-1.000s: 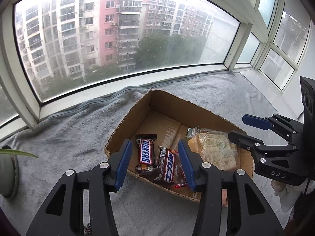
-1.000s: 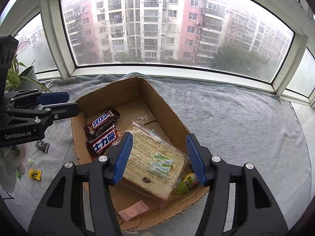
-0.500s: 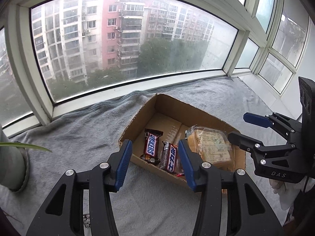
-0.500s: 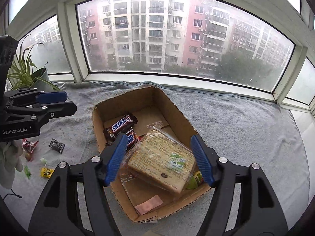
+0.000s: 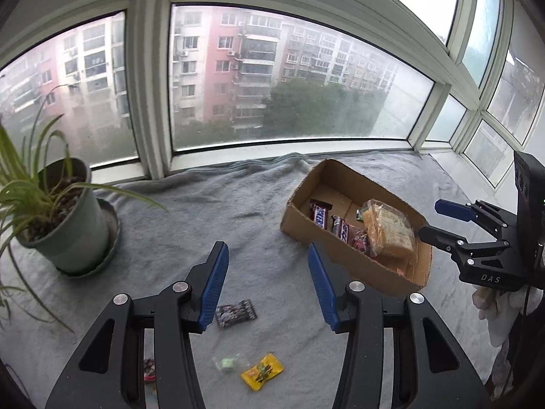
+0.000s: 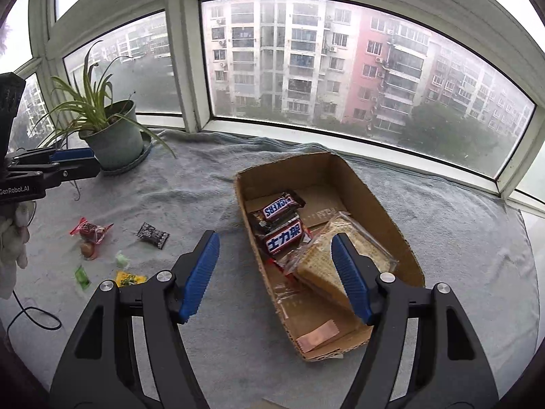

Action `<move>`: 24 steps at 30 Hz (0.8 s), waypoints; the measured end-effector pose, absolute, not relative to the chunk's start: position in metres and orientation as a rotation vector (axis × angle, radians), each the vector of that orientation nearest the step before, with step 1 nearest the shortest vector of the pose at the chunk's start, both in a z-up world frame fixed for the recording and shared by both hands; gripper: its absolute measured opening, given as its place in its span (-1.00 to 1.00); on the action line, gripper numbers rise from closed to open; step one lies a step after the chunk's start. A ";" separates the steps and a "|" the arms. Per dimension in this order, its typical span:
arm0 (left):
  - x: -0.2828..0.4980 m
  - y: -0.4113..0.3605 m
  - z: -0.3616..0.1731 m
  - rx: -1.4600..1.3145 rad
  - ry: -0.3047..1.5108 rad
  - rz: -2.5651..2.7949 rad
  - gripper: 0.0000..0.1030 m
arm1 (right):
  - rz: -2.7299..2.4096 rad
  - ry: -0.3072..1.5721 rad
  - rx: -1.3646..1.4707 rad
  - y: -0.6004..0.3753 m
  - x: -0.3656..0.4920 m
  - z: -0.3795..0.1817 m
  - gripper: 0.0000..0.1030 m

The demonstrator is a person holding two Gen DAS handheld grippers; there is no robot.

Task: Organize snacks
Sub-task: 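Move the left gripper to the round brown candy while the right moves to the clear bag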

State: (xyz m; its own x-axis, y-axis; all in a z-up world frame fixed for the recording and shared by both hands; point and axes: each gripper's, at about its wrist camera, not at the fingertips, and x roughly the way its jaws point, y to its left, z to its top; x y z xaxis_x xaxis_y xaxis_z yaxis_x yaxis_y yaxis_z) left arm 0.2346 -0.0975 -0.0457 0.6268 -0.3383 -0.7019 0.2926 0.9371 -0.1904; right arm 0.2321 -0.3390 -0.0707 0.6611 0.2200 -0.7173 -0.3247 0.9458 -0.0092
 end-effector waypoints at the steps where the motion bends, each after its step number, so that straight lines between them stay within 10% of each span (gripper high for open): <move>1: 0.229 -0.090 -0.046 -0.068 0.817 -0.351 -0.08 | 0.323 0.792 -0.143 -0.335 0.230 -0.071 0.38; 24: 0.141 0.029 -0.127 -0.277 0.970 -0.105 -0.08 | 0.586 0.954 -0.271 -0.215 0.207 -0.137 0.38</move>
